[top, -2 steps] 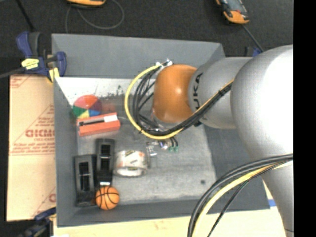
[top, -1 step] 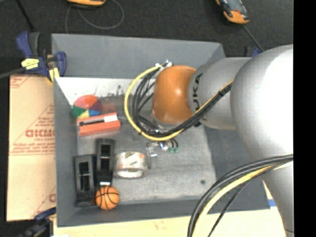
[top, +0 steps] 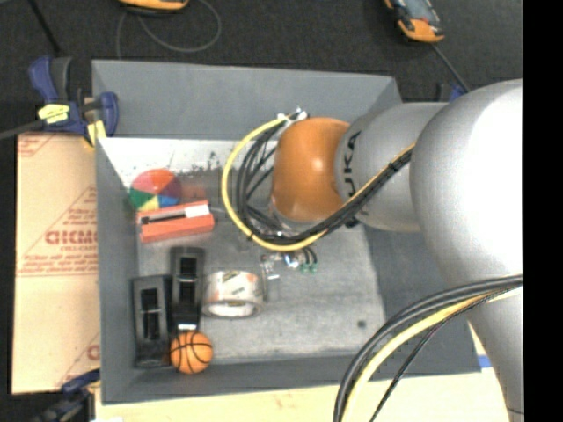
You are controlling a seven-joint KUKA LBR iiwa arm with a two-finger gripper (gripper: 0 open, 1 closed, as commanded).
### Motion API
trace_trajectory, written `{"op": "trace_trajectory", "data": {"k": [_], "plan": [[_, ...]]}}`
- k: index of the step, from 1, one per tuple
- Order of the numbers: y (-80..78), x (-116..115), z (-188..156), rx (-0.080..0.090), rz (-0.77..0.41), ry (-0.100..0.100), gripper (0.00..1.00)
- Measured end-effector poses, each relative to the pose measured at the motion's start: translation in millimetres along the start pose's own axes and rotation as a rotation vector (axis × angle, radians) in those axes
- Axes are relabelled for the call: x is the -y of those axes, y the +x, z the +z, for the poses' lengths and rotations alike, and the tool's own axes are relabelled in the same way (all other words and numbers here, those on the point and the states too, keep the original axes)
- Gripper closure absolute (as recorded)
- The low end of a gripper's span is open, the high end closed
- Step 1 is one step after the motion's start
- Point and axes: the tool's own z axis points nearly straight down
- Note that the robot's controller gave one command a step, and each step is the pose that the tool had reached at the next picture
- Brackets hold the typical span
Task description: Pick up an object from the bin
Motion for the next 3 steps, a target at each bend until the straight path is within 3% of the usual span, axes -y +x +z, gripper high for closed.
{"op": "trace_trajectory", "data": {"k": [1,2,3], "plan": [[31.8,-12.9,-1.4,0.005,-0.047,0.004,0.0],[43.7,-23.5,-21.9,-0.001,-0.03,0.005,0.0],[32.6,-11.0,-69.9,0.003,-0.046,-0.011,0.0]]}}
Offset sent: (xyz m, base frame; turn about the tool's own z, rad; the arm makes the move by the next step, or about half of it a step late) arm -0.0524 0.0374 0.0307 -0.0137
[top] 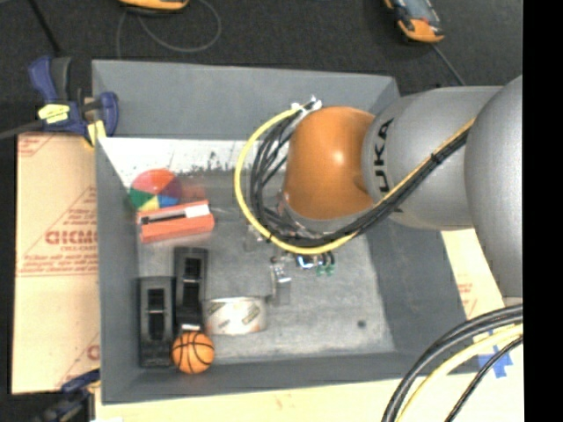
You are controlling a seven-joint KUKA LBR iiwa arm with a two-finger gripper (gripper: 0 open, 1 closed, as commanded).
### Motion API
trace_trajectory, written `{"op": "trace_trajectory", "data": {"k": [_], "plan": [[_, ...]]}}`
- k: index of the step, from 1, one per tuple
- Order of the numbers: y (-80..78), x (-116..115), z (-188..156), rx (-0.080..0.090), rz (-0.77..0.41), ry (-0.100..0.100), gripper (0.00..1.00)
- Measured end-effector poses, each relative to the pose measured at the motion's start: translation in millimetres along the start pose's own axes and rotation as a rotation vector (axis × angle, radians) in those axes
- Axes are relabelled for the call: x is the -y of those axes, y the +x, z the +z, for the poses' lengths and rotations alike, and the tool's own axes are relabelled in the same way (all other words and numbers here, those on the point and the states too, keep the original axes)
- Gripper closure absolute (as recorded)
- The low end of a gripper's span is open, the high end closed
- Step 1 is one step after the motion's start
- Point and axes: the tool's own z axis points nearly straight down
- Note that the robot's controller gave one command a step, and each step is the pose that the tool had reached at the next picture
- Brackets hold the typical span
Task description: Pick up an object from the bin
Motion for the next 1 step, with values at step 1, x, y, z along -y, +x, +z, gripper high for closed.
{"op": "trace_trajectory", "data": {"k": [1], "plan": [[3.9,-1.1,-9.4,0.007,-0.019,-0.002,0.0]]}}
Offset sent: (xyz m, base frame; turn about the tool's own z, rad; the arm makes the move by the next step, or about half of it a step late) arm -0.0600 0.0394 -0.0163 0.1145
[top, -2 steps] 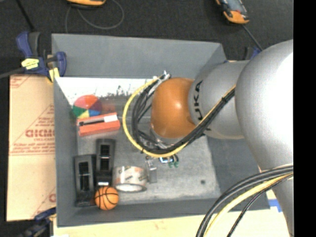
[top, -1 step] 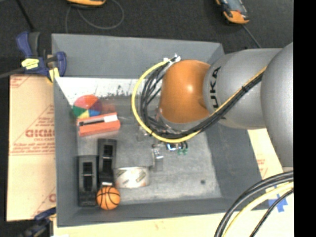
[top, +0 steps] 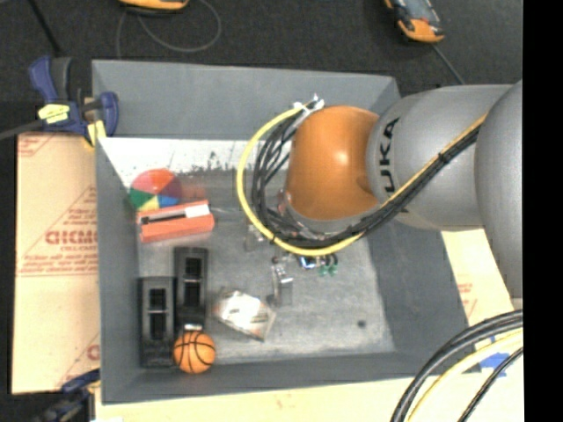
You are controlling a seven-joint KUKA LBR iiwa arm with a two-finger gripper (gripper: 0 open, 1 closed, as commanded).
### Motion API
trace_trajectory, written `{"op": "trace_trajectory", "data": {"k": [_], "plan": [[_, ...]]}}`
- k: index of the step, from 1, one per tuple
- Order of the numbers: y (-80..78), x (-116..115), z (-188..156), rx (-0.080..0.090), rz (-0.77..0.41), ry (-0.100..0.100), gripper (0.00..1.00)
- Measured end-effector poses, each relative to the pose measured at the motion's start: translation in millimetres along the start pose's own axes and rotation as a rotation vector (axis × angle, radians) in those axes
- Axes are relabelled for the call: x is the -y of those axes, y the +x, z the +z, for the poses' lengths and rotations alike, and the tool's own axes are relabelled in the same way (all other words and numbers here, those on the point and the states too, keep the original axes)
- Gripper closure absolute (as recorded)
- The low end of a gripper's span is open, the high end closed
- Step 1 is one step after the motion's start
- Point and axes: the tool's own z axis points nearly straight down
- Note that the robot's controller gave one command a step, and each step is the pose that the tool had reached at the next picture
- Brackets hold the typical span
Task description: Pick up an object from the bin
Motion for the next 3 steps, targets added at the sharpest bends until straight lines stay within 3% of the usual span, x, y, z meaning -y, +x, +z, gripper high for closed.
{"op": "trace_trajectory", "data": {"k": [1,2,3], "plan": [[26.9,-25.9,7.9,-0.003,0.016,-0.004,0.0],[31.4,-31.1,13.2,-0.006,0.062,-0.005,0.0],[15.3,-38.3,49.3,-0.008,0.092,-0.003,0.0]]}}
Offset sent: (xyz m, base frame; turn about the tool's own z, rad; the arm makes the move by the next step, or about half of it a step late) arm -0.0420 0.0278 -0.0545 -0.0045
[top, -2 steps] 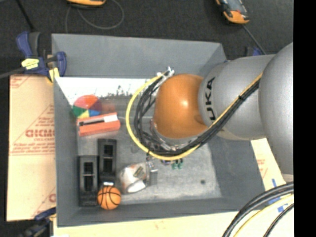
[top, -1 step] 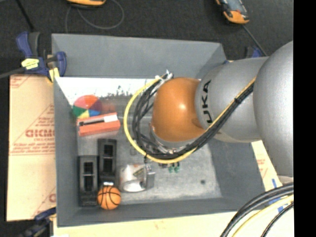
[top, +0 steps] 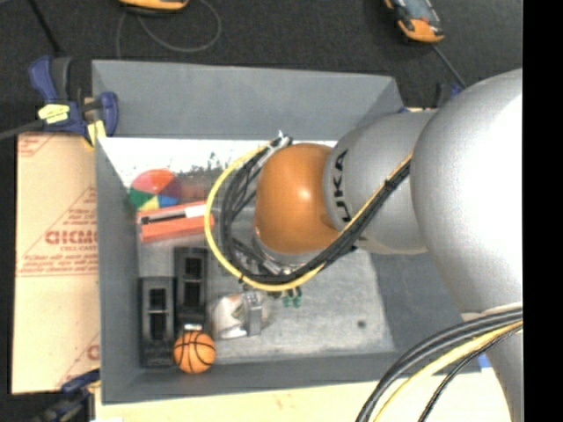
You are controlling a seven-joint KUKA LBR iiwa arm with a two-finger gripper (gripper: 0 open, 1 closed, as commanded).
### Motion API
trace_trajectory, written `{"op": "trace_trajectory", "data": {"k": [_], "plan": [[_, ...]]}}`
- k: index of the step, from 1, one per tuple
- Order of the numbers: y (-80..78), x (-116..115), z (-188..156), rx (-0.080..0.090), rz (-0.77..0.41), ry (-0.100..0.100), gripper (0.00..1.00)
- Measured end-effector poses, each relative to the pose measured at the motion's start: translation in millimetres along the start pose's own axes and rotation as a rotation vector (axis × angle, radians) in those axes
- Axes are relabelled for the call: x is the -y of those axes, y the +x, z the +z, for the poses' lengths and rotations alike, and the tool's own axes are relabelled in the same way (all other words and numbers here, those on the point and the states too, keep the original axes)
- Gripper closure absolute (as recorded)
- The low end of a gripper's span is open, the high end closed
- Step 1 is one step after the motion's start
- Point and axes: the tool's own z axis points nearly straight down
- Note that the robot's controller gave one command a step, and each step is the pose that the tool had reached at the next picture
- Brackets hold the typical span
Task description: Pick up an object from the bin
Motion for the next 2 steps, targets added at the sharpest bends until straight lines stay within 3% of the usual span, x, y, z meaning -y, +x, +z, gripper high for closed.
{"op": "trace_trajectory", "data": {"k": [1,2], "plan": [[19.3,30.8,-5.8,-0.003,-0.084,0.0,1.0],[19.3,30.8,-5.8,-0.003,-0.084,0.0,1.0]]}}
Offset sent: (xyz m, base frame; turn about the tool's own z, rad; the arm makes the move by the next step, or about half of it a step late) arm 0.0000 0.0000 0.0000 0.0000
